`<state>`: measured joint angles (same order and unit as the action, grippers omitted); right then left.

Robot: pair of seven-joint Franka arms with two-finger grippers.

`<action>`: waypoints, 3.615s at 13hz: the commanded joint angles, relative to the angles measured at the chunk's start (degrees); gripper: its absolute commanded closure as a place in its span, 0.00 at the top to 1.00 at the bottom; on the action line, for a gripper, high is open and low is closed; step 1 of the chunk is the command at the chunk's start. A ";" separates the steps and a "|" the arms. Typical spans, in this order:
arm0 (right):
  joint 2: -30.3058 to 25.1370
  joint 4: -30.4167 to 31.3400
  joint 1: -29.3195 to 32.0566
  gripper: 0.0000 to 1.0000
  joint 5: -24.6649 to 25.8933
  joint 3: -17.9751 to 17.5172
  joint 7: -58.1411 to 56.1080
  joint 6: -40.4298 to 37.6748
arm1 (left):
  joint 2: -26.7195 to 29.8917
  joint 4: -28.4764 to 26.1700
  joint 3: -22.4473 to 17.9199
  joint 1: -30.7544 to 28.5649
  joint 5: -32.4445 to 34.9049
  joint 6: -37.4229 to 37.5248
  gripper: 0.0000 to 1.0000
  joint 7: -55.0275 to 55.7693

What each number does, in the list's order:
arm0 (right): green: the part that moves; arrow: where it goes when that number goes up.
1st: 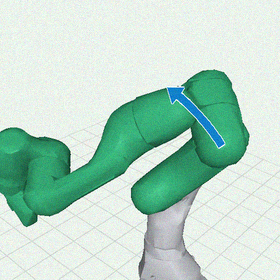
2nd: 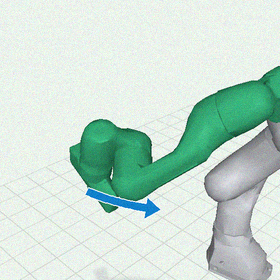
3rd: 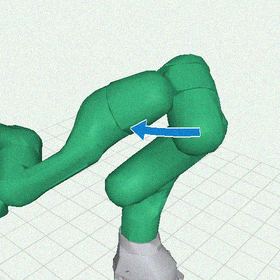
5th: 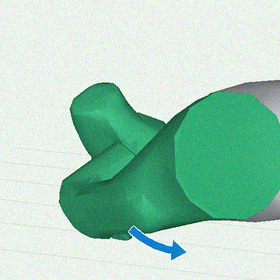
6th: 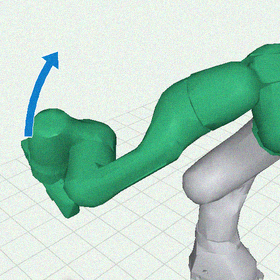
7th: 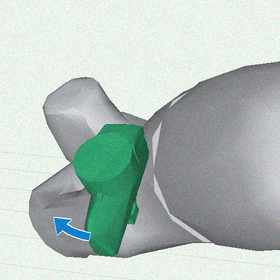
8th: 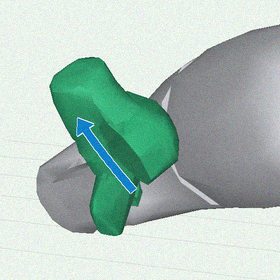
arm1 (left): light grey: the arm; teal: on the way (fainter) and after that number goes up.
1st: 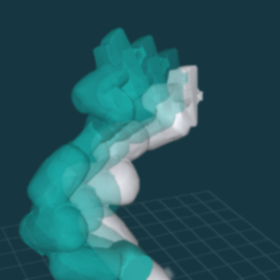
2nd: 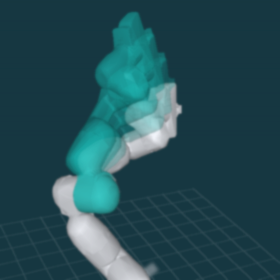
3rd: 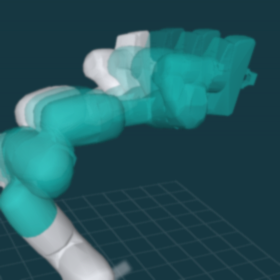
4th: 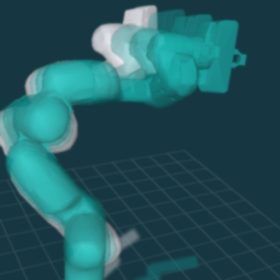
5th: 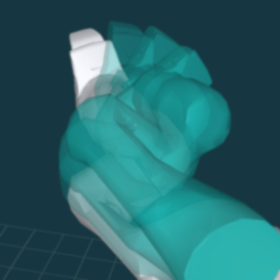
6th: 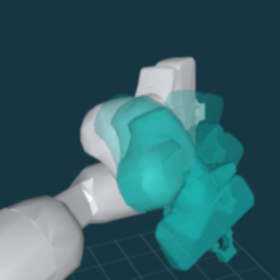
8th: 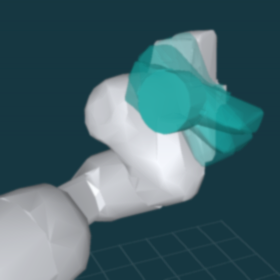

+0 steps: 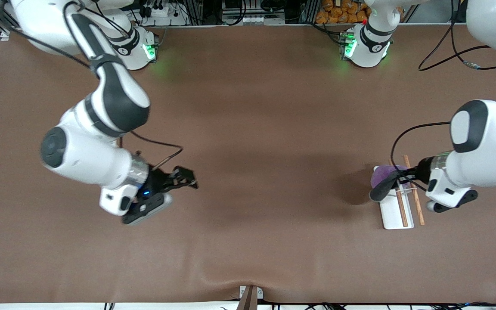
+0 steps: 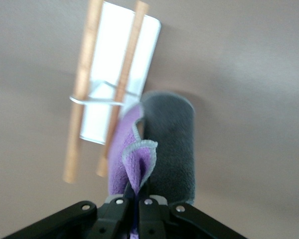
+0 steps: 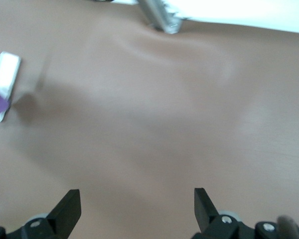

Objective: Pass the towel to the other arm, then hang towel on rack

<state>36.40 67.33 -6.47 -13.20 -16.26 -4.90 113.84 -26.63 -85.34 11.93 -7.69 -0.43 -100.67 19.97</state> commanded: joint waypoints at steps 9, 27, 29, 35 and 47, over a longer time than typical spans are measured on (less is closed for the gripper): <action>-3.44 0.69 9.01 1.00 7.05 -0.88 0.33 -10.30 | -3.86 -0.18 0.64 -11.81 4.12 -5.93 0.00 -21.54; -31.47 21.09 15.46 1.00 14.52 6.21 5.51 -29.20 | -7.02 -0.09 0.73 -11.38 3.77 -8.31 0.36 -17.59; -33.48 20.99 12.19 1.00 14.17 11.40 5.51 -29.73 | -7.46 -0.09 0.64 -11.91 3.59 -8.49 1.00 -17.86; -34.99 21.08 13.41 1.00 13.20 12.30 4.55 -30.61 | -4.84 -0.01 0.55 -12.87 4.03 -8.66 1.00 -21.02; -34.64 21.61 12.71 1.00 12.32 16.26 0.15 -30.08 | 12.11 5.80 4.85 -11.73 4.12 8.82 1.00 -20.41</action>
<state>3.13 87.56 7.06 0.02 -0.80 -4.10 83.29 -17.49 -80.23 15.56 -19.50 2.15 -94.04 -0.50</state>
